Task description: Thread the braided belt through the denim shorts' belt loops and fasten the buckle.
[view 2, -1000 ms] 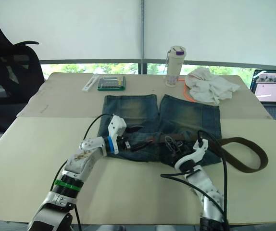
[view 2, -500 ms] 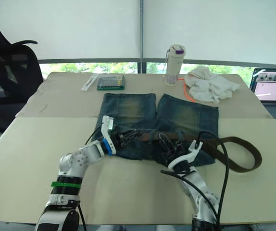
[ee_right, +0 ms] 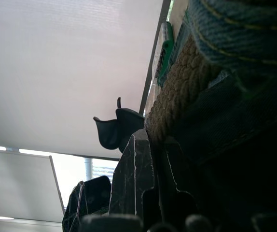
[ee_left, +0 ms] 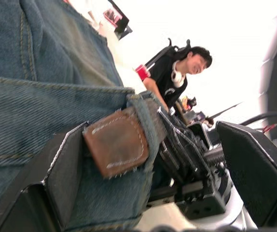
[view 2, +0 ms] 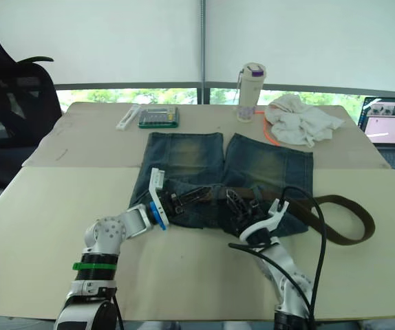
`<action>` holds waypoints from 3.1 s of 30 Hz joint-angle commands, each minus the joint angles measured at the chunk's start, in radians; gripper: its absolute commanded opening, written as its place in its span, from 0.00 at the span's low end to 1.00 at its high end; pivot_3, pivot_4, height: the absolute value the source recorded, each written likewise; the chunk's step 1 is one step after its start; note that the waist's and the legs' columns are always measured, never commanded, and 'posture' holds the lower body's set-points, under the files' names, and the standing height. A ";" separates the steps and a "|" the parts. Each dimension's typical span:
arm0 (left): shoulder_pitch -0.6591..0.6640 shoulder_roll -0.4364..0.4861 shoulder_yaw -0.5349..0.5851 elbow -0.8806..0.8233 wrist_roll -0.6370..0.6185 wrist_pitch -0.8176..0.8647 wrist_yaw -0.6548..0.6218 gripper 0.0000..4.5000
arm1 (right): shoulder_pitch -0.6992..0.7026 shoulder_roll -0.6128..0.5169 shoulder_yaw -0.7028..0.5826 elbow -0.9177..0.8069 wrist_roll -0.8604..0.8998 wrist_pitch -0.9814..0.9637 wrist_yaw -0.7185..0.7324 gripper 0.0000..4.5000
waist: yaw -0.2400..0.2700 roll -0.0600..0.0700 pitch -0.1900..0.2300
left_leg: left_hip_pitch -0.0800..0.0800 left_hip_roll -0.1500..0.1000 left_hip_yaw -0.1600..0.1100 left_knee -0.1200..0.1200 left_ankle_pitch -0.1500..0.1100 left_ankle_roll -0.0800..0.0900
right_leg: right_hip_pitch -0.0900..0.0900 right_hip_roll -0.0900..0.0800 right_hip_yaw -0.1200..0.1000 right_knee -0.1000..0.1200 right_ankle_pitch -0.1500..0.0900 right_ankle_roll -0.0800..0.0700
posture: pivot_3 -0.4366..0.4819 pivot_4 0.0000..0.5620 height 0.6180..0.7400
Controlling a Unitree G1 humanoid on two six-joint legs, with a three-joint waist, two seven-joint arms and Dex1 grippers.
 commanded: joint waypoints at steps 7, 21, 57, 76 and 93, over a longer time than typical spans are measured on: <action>-0.014 -0.012 -0.024 -0.014 0.008 -0.035 0.006 0.15 | 0.009 -0.024 0.026 -0.064 -0.049 -0.021 0.051 0.00 | 0.002 0.000 0.000 | 0.000 0.000 0.000 0.000 0.000 0.000 | 0.000 0.000 0.000 0.000 0.000 0.000 | 0.48 0.27 1.00; -0.026 0.053 -0.147 0.026 0.173 -0.185 -0.045 0.00 | 0.174 -0.686 -0.198 -0.160 -0.352 -0.060 0.475 0.84 | 0.029 -0.001 0.001 | 0.000 -0.002 0.000 0.002 0.000 0.001 | 0.002 0.001 0.001 -0.002 0.000 0.000 | 0.48 0.27 1.00; -0.024 -0.037 -0.199 0.006 0.225 -0.229 -0.041 0.00 | -0.379 -0.947 0.069 0.371 -0.645 0.295 0.922 0.00 | 0.053 -0.002 0.002 | -0.001 -0.006 0.000 0.002 0.002 0.005 | 0.002 -0.004 -0.001 -0.002 0.001 0.001 | 0.48 0.27 1.00; -0.017 -0.003 -0.188 -0.007 0.221 -0.226 -0.045 0.00 | -0.308 -1.057 0.065 0.483 -0.847 0.094 0.988 0.00 | 0.055 -0.002 0.002 | -0.001 -0.007 0.000 0.002 0.002 0.005 | 0.002 -0.006 -0.001 -0.002 0.001 0.002 | 0.48 0.27 1.00; -0.025 -0.006 -0.193 -0.041 0.214 -0.212 -0.023 0.00 | -0.361 -1.245 0.203 0.927 -1.286 -0.359 0.946 0.00 | 0.059 -0.002 0.001 | -0.001 -0.011 0.000 0.003 0.003 0.005 | 0.002 -0.007 0.000 -0.002 0.001 0.003 | 0.48 0.27 1.00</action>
